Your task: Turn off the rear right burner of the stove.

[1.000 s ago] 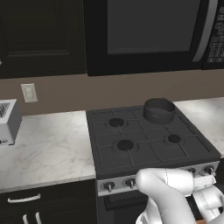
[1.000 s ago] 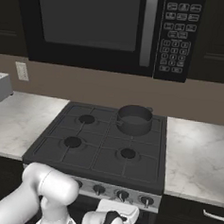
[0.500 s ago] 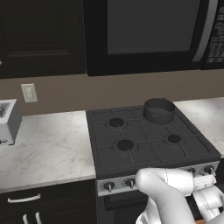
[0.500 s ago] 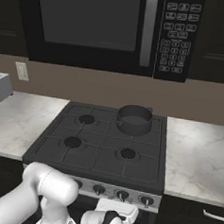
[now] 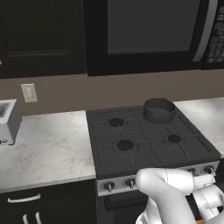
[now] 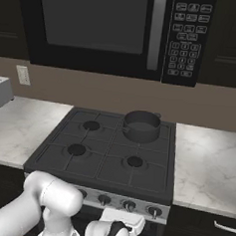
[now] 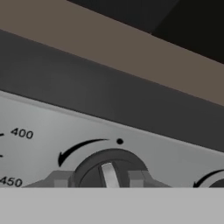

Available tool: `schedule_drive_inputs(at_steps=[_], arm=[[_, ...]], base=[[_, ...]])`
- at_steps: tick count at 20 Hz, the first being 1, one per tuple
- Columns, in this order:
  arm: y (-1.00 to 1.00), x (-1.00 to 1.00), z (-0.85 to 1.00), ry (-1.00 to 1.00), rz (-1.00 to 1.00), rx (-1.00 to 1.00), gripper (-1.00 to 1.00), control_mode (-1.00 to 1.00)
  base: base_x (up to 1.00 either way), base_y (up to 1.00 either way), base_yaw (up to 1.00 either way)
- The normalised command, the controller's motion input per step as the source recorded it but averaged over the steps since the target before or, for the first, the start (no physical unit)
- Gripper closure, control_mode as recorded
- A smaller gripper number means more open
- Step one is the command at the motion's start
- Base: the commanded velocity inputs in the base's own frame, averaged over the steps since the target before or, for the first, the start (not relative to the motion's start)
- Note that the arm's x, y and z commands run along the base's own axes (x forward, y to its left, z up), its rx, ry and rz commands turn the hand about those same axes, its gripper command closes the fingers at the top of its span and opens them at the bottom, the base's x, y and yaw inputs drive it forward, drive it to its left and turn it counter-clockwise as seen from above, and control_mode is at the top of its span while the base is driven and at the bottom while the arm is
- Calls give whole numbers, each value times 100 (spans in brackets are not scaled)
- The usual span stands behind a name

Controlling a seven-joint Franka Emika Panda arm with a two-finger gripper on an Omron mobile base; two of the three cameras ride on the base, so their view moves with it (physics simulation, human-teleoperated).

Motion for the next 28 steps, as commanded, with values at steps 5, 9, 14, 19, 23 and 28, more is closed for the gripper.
schedule_drive_inputs(at_steps=[5,9,14,19,23,28], arm=[[0,2,0,0,0,0,100,-100],[0,0,0,0,0,5,100,-100],[1,0,6,0,0,19,100,-100],[5,0,10,0,0,33,100,-100],[6,0,10,1,0,42,100,-100],[1,0,10,3,0,45,100,-100]], base=[[0,0,0],[0,0,0],[0,0,0],[0,0,0],[0,0,0],[0,0,0]])
